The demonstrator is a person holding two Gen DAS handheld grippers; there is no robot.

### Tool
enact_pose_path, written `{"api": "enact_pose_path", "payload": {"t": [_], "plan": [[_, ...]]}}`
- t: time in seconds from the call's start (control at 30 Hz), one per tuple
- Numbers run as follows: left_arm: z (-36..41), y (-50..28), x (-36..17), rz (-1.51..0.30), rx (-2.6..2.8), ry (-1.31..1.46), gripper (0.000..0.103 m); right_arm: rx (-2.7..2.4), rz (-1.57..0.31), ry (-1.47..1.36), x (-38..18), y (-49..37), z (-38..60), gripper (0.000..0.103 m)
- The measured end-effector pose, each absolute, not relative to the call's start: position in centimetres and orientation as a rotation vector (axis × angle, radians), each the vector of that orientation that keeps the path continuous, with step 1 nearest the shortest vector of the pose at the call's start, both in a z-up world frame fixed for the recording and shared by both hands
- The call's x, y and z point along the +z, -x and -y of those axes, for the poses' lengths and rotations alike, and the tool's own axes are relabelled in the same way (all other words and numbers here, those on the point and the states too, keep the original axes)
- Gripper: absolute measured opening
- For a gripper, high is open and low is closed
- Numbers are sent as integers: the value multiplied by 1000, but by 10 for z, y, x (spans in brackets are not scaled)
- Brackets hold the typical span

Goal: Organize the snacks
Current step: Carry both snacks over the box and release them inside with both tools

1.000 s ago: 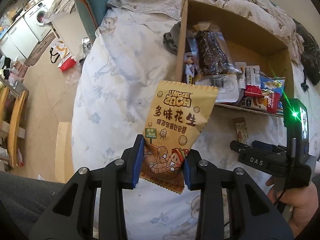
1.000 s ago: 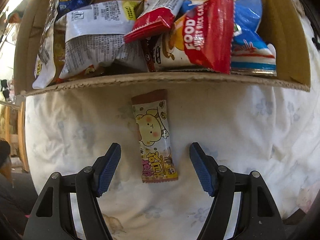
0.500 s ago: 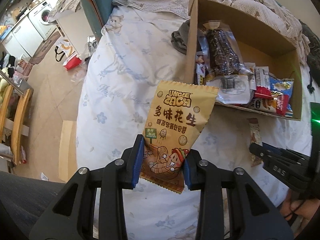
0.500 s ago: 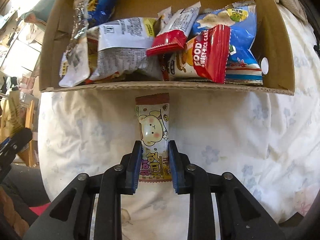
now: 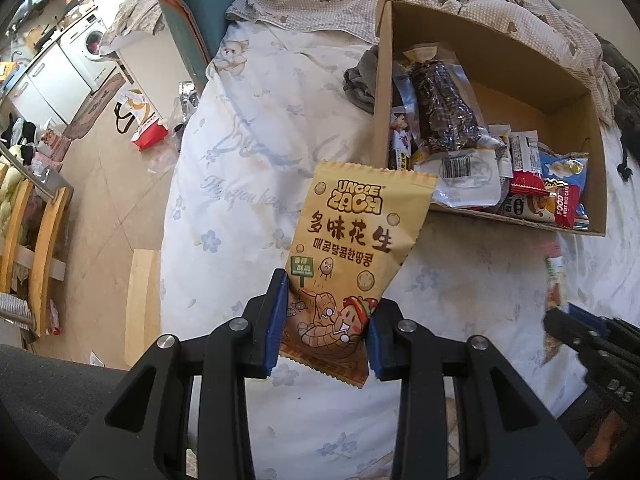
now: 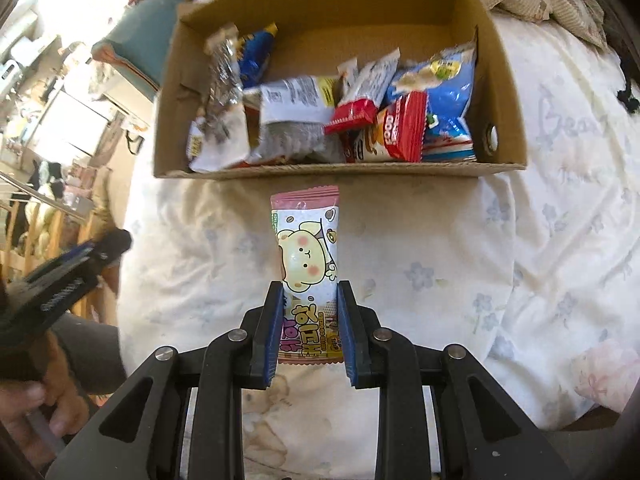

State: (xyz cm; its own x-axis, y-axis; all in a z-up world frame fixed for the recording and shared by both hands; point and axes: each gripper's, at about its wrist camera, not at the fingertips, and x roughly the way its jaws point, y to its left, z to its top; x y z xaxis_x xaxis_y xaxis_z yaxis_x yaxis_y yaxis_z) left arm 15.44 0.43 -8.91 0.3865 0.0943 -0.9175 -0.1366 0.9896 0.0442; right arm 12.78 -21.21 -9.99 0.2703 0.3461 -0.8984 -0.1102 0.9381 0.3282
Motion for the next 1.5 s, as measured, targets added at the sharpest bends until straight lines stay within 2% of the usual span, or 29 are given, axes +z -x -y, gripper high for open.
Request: {"api": "enact_pose_path", "payload": {"t": [0.4,0.7,1.0,1.5], "plan": [[-18,-147,-62,-1044,170,100,30,323,-963,-344,-39,-119,237,27],[5,-178,-25,-972,64,111,30,306,-859,-432,-16,-156,261,27],[30,-230,-5,-929,11,80,30,255,-883,-443,-22,-202,278,27],[90,-281,-48,-1045,-39,-17,31,267,-1020,-521,-71,-239,276,27]]}}
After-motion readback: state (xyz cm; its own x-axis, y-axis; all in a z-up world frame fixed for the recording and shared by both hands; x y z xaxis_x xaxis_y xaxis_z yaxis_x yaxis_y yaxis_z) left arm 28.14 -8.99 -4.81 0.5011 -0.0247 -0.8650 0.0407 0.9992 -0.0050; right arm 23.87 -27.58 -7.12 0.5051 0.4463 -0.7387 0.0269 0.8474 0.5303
